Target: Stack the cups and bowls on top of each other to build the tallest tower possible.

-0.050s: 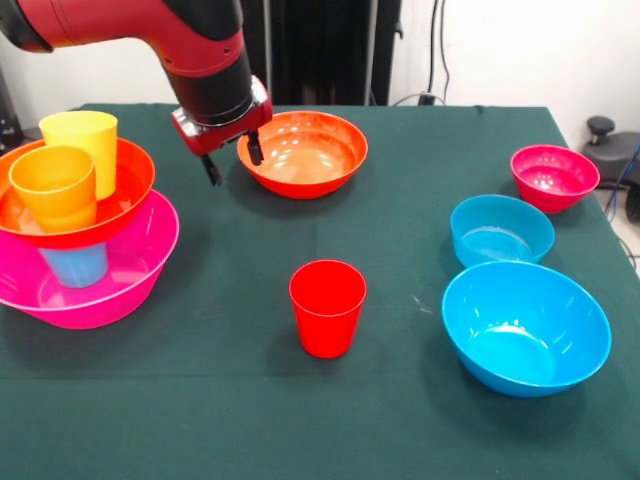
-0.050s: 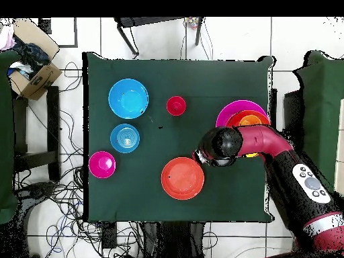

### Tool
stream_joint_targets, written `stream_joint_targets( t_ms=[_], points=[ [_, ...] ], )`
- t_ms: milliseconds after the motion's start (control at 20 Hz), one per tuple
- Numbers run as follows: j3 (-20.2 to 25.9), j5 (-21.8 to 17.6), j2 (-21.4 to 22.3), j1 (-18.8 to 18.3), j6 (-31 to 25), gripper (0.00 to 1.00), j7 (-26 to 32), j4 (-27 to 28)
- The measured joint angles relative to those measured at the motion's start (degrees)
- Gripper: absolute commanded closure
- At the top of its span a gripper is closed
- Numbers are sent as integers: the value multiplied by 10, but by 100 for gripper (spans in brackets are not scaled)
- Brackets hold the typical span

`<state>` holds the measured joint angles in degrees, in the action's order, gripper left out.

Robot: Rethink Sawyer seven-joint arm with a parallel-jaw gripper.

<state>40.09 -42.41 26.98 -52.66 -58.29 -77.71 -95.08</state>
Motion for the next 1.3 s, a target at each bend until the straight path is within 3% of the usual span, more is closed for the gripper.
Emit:
stream_joint_targets(
  t_ms=[900,1300],
  points=[
    [1,-1,-17,0,0,0,0,0],
    [0,-32,-48,0,24,0,0,0]
  ],
)
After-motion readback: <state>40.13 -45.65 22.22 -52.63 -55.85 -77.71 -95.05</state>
